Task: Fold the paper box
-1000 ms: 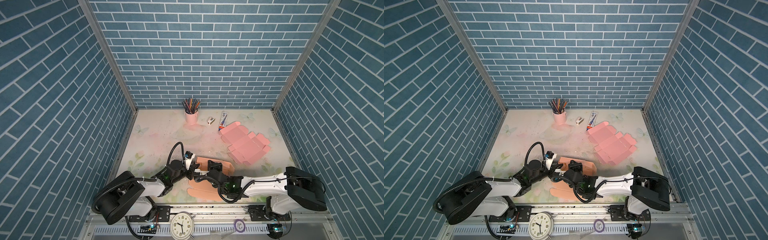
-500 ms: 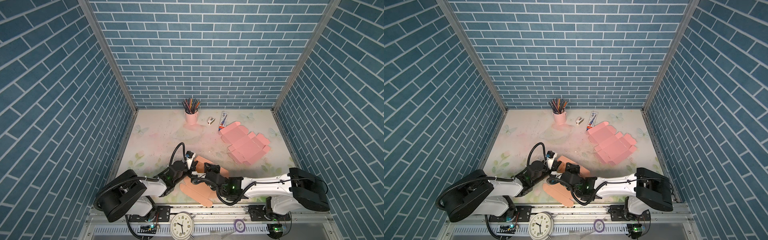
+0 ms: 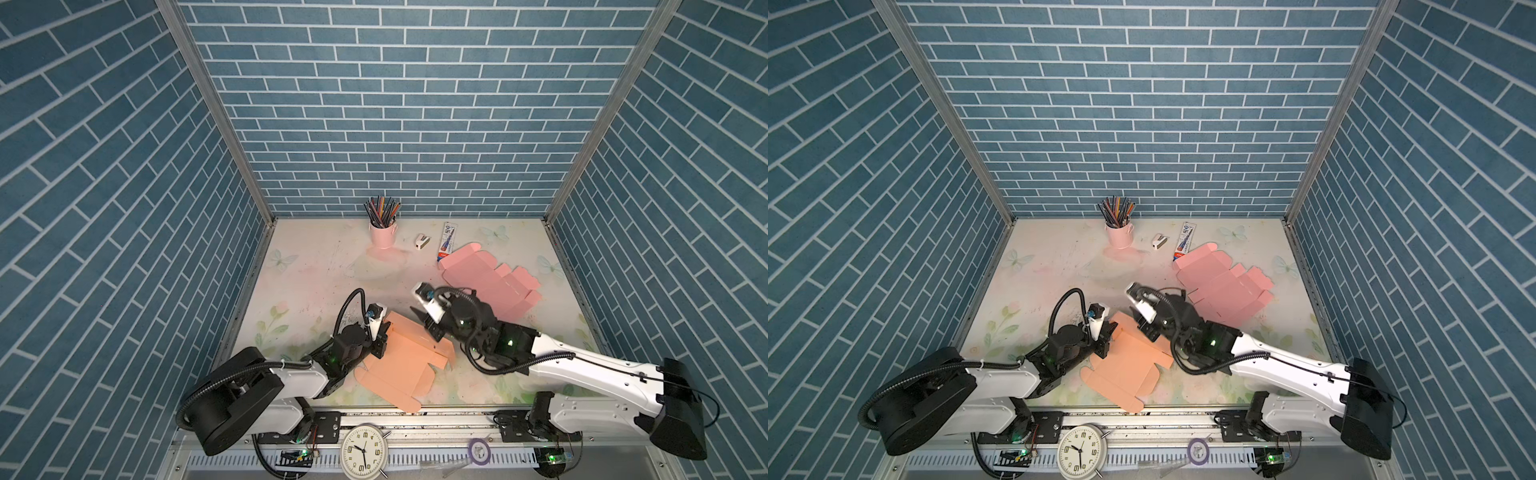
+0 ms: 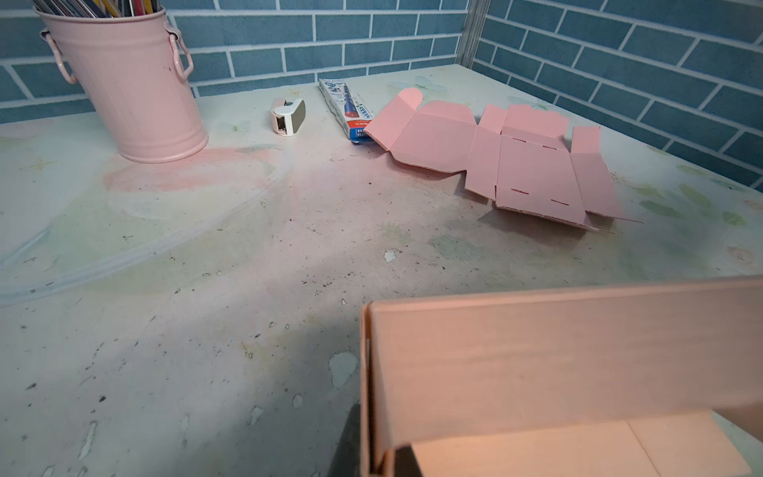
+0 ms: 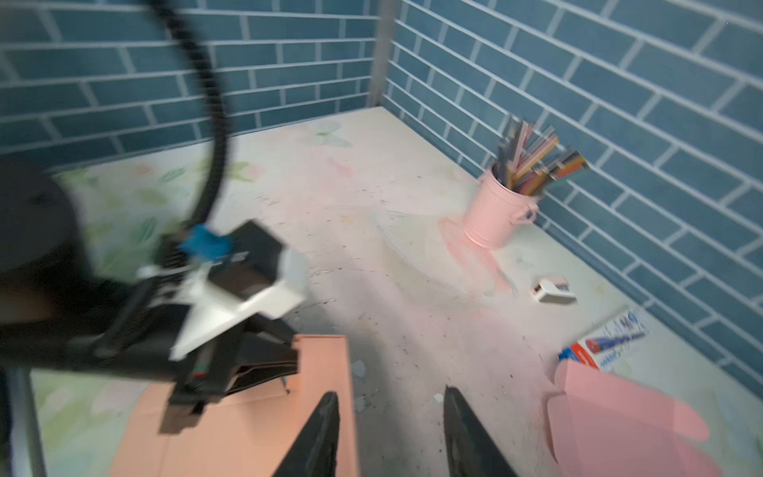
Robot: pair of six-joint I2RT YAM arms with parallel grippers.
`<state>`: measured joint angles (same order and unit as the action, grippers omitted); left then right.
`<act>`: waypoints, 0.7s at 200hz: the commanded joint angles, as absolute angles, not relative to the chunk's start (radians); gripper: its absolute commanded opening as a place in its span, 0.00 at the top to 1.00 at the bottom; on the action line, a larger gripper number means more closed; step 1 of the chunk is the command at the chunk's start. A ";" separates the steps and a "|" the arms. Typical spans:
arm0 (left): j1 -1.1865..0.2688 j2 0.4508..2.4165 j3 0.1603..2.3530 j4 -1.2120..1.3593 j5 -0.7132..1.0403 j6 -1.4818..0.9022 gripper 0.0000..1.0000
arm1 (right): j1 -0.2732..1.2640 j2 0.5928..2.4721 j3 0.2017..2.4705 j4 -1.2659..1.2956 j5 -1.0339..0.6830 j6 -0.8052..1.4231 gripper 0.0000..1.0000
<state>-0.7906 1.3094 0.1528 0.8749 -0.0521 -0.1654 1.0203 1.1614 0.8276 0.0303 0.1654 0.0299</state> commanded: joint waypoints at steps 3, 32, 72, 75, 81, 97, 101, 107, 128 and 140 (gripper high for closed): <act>-0.798 1.308 0.149 0.890 -0.067 -0.155 0.90 | 0.881 1.235 0.852 0.009 -0.151 0.317 0.59; -0.803 1.334 0.160 0.901 -0.072 -0.147 0.90 | 0.853 1.334 0.885 0.049 -0.213 0.332 0.61; -0.809 1.362 0.164 0.928 -0.081 -0.150 0.90 | 0.824 1.485 0.916 0.121 -0.323 0.405 0.61; -0.809 1.366 0.164 0.928 -0.081 -0.150 0.90 | 0.823 1.494 0.918 0.124 -0.331 0.406 0.62; -0.810 1.373 0.166 0.933 -0.083 -0.148 0.90 | 0.822 1.512 0.924 0.123 -0.346 0.406 0.62; -0.814 1.389 0.167 0.944 -0.090 -0.147 0.90 | 0.821 1.562 0.937 0.126 -0.384 0.424 0.62; -0.815 1.394 0.166 0.947 -0.092 -0.149 0.90 | 0.821 1.574 0.939 0.127 -0.395 0.431 0.62; -0.817 1.397 0.166 0.952 -0.095 -0.150 0.90 | 0.820 1.592 0.943 0.132 -0.418 0.441 0.62; -0.822 1.402 0.166 0.958 -0.106 -0.153 0.90 | 0.820 1.632 0.925 0.196 -0.498 0.488 0.63; -0.828 1.402 0.166 0.964 -0.112 -0.156 0.90 | 0.821 1.655 0.921 0.211 -0.536 0.503 0.64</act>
<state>-0.8139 1.3880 0.1585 0.9489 -0.0875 -0.1566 0.8234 1.6207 0.9161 0.1360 -0.4080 0.4198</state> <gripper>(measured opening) 0.106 0.368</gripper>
